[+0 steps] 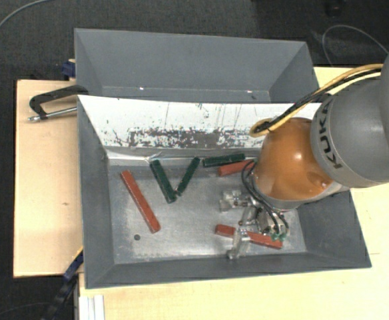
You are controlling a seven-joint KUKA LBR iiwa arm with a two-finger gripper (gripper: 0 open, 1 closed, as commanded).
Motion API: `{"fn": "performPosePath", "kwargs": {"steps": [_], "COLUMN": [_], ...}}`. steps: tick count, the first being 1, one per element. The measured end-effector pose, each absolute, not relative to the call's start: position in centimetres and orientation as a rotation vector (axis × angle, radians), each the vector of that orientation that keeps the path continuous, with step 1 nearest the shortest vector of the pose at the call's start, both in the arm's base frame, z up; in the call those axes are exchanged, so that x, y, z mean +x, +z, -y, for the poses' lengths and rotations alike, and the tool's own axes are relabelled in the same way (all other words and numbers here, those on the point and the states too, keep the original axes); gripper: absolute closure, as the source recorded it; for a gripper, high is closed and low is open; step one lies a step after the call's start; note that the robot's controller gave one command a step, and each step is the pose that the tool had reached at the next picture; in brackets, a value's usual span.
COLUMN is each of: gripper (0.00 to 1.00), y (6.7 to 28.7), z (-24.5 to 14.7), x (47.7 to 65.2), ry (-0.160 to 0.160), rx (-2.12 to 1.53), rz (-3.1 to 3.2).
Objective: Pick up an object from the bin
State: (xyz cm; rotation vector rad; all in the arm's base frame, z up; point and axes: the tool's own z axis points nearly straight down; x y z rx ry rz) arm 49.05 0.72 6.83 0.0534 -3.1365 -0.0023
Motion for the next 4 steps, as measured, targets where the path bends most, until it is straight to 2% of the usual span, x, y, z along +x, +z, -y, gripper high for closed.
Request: {"fn": "performPosePath", "kwargs": {"steps": [1,2,3,4], "gripper": [0.0,1.0,1.0,1.0], "y": [7.0,7.0,14.8,18.3], "z": [3.6,3.3,3.3,3.3], "x": [49.3,49.3,49.4,49.6], "ry": [0.002,-0.001,-0.001,0.0], "rx": [-0.032,-0.024,-0.024,-0.023], "rz": [3.145,3.144,3.146,3.151]}}
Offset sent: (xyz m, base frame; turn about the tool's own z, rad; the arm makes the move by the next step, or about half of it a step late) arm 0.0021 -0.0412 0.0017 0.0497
